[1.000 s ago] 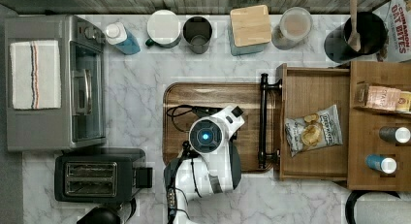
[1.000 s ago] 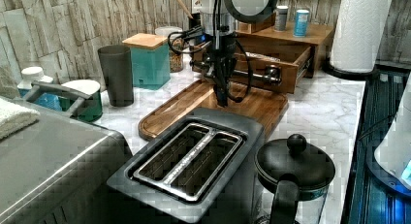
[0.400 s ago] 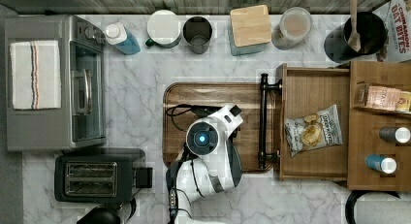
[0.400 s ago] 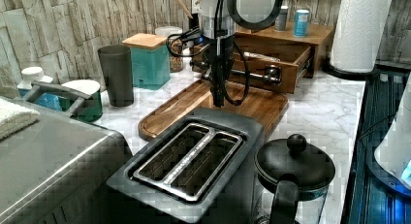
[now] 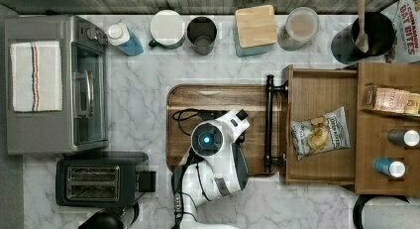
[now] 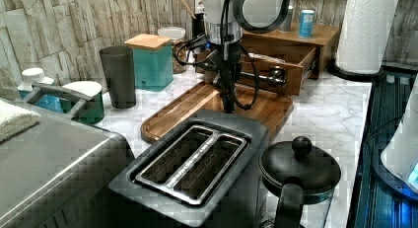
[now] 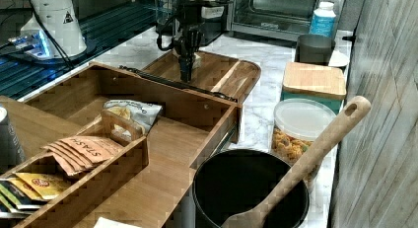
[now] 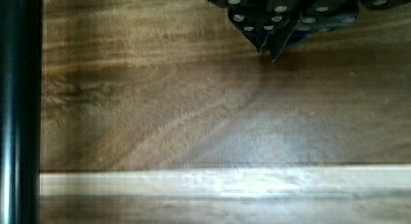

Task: Close the drawer.

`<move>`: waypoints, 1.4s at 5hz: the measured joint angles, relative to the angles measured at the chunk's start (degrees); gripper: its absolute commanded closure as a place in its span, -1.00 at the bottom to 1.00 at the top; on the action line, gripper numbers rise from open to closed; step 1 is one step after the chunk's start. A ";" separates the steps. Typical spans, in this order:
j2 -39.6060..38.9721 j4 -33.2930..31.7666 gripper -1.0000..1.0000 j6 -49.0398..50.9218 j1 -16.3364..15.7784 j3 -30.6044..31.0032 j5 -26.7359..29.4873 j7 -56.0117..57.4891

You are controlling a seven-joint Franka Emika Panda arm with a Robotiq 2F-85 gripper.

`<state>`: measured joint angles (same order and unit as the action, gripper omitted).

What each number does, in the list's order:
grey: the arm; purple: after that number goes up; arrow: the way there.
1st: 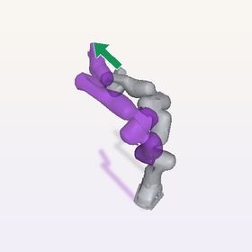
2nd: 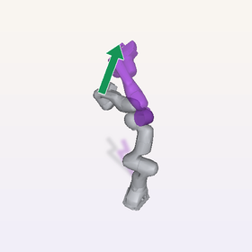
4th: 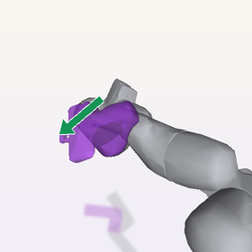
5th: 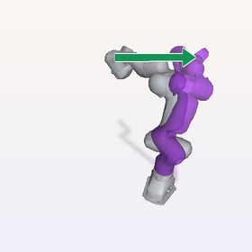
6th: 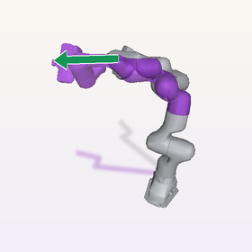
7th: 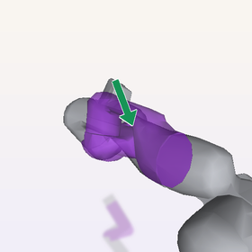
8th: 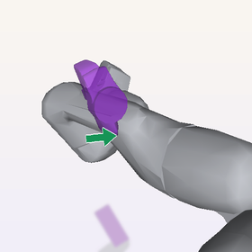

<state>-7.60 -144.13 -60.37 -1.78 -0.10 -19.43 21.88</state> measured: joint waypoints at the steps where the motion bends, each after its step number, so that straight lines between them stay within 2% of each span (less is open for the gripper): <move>1: -0.08 0.22 1.00 -1.01 0.28 -0.15 0.03 5.02; 2: -0.33 0.22 1.00 -1.01 -1.89 -4.44 1.65 13.32; 3: -0.72 0.22 1.00 -0.84 -0.07 -6.17 7.22 19.75; 5: -0.80 0.34 1.00 -2.18 8.94 -6.32 14.05 34.02; 6: -1.84 3.02 1.00 2.01 12.02 -6.37 14.24 40.23; 7: -4.09 7.72 1.00 3.44 14.13 -6.38 19.70 47.62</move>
<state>-11.69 -136.41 -56.93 12.34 -6.48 0.27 69.49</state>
